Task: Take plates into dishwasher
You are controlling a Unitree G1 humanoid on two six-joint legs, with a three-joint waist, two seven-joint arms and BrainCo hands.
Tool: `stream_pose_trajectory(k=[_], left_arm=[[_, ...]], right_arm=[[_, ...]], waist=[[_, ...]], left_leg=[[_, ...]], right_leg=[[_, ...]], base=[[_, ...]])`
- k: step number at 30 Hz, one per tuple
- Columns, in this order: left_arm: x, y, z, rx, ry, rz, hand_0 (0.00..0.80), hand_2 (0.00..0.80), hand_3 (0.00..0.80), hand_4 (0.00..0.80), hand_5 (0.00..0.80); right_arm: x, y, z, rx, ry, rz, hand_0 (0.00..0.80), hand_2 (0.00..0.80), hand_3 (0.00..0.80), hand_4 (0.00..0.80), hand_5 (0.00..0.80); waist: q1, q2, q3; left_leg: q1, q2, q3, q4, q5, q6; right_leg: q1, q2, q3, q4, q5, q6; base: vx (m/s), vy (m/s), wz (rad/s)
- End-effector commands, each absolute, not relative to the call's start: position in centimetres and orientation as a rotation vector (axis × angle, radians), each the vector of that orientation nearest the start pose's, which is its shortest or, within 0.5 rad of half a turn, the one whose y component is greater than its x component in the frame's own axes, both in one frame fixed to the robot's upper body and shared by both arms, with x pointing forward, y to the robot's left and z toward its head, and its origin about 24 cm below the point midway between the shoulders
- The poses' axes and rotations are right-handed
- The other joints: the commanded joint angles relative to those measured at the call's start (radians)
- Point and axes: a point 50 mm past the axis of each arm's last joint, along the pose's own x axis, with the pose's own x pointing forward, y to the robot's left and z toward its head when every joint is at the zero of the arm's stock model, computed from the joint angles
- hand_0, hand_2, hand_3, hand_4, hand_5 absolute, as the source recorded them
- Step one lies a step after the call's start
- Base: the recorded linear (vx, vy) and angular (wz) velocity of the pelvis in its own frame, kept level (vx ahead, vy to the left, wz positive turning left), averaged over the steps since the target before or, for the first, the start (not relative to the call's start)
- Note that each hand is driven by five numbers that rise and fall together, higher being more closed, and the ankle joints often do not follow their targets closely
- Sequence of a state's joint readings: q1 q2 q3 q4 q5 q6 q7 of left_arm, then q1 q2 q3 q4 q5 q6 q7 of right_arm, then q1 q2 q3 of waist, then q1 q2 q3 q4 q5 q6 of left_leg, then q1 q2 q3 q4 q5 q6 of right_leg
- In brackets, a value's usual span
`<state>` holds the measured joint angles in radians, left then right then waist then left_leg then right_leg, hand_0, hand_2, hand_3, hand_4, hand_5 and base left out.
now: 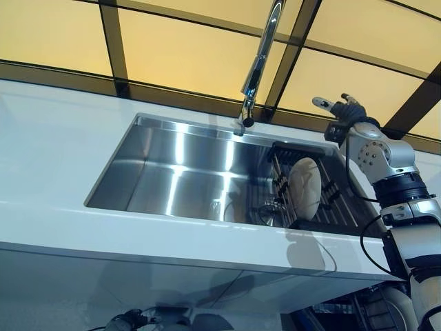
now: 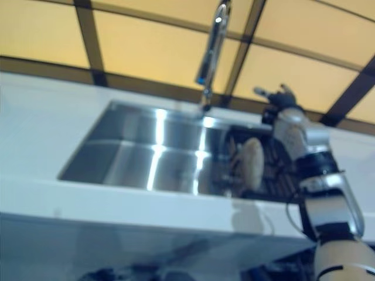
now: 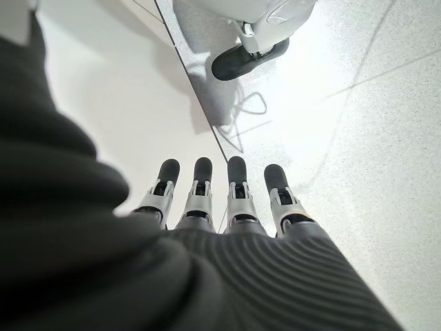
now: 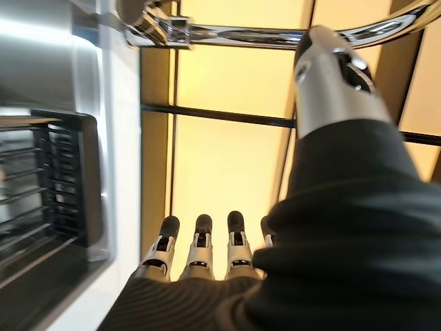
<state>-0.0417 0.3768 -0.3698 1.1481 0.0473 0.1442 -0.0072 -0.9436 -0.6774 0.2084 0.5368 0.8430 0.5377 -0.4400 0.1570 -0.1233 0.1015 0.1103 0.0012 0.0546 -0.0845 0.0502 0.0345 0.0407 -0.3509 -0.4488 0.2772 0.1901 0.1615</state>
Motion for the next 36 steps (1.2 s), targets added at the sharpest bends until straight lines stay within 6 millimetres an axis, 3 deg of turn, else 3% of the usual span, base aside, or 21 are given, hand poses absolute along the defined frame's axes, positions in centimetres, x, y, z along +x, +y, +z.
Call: stream_pose_trajectory(k=[1, 6, 18, 28, 36], left_arm=[[12.1, 26.6, -14.4, 0.619, 1.252, -0.101, 0.000, 0.000, 0.000, 0.000, 0.000], [12.3, 26.6, -14.3, 0.615, 1.244, -0.098, 0.000, 0.000, 0.000, 0.000, 0.000], [12.4, 26.9, -14.1, 0.604, 1.237, -0.069, 0.000, 0.000, 0.000, 0.000, 0.000], [12.2, 26.8, -14.2, 0.598, 1.236, -0.066, 0.000, 0.000, 0.000, 0.000, 0.000], [12.1, 26.9, -14.2, 0.599, 1.236, -0.061, 0.000, 0.000, 0.000, 0.000, 0.000]], right_arm=[[38.5, -25.2, 25.4, 0.047, 0.114, -0.280, 0.000, 0.000, 0.000, 0.000, 0.000], [38.5, -25.3, 23.8, 0.002, 0.207, -0.215, 0.000, 0.000, 0.000, 0.000, 0.000], [37.5, -27.9, 20.8, -0.067, 0.347, -0.201, 0.000, 0.000, 0.000, 0.000, 0.000], [37.0, -29.8, 22.0, -0.026, 0.291, -0.335, 0.000, 0.000, 0.000, 0.000, 0.000], [36.4, -31.2, 21.7, -0.100, 0.376, -0.339, 0.000, 0.000, 0.000, 0.000, 0.000]], waist=[[0.013, -0.004, -0.014], [0.006, -0.005, -0.009], [-0.011, -0.009, 0.002], [-0.012, -0.009, 0.005], [-0.013, -0.009, 0.005]], left_leg=[[0.021, -0.036, 0.084, -0.003, -0.094, 0.030], [0.020, -0.035, 0.091, -0.003, -0.092, 0.027], [0.018, -0.029, 0.111, -0.003, -0.090, 0.024], [0.017, -0.028, 0.113, -0.003, -0.091, 0.022], [0.018, -0.028, 0.112, -0.003, -0.092, 0.022]], right_leg=[[-0.025, -0.032, 0.023, 0.117, 0.024, 0.043], [-0.032, -0.032, 0.029, 0.123, 0.027, 0.046], [-0.049, -0.031, 0.044, 0.135, 0.038, 0.054], [-0.056, -0.031, 0.046, 0.136, 0.044, 0.059], [-0.063, -0.032, 0.049, 0.147, 0.042, 0.058]], base=[[0.000, 0.000, 0.00], [-0.006, -0.001, -0.02], [-0.007, 0.001, -0.02], [0.000, 0.000, 0.00], [0.001, 0.002, 0.01]])
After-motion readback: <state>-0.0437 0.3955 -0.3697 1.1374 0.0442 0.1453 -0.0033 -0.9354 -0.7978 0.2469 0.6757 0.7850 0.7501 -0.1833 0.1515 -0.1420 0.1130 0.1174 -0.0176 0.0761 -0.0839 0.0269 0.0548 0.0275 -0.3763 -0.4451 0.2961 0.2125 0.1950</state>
